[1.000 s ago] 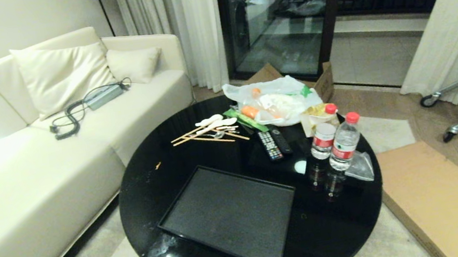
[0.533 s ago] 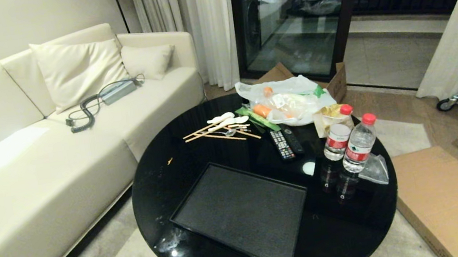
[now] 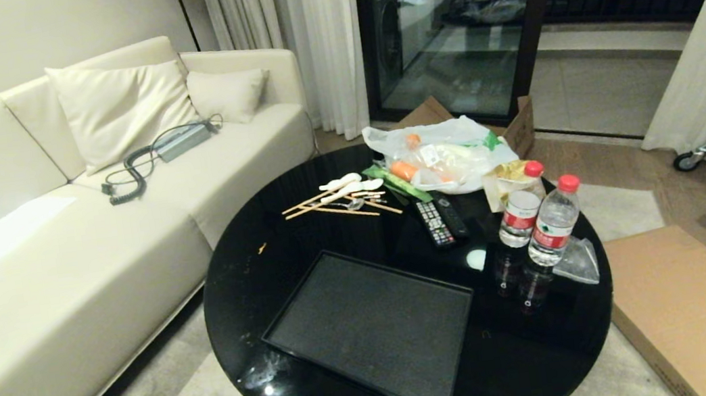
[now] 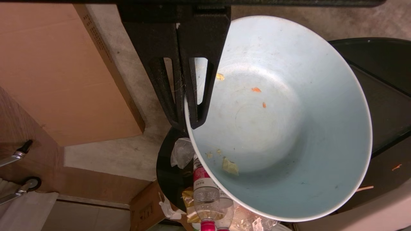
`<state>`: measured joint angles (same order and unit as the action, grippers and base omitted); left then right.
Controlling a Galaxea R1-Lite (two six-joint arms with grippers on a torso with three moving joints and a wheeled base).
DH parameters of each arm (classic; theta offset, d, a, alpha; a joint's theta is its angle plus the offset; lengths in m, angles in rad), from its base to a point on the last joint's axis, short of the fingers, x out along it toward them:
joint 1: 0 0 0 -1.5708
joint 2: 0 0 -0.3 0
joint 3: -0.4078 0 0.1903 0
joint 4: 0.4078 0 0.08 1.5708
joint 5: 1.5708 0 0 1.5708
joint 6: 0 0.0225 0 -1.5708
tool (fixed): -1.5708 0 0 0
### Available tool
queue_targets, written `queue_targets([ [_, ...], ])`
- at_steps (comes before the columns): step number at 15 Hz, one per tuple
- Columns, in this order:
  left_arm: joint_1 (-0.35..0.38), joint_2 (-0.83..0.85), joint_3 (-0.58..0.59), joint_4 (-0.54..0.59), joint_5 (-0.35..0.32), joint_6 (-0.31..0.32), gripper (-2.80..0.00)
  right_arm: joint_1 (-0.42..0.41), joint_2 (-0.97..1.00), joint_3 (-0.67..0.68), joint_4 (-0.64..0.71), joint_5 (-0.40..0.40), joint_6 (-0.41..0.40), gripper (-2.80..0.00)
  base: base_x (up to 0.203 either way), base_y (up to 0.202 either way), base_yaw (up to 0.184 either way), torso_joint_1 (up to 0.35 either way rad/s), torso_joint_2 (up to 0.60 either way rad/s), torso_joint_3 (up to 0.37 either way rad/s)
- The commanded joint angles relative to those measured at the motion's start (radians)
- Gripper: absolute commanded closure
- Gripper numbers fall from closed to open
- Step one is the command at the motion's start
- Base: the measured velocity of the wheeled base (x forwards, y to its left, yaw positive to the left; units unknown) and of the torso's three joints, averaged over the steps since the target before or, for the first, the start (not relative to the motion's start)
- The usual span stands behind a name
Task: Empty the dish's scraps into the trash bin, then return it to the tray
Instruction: Put the bowl back to the table
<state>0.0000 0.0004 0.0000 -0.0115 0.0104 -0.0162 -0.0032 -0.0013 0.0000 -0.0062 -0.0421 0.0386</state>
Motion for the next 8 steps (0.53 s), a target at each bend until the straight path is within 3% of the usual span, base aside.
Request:
queue_targets([
  [1,0.0,0.0,0.0,-0.001,0.0,-0.001,0.0,0.0,0.001,0.0,-0.001,-0.002,0.007,0.0,0.0,0.0,0.0,0.0,0.0,0.0],
  [8,0.0,0.0,0.0,-0.001,0.0,-0.001,0.0,0.0,0.001,0.0,-0.003,-0.008,0.018,0.0,0.0,0.0,0.0,0.0,0.0,0.0],
])
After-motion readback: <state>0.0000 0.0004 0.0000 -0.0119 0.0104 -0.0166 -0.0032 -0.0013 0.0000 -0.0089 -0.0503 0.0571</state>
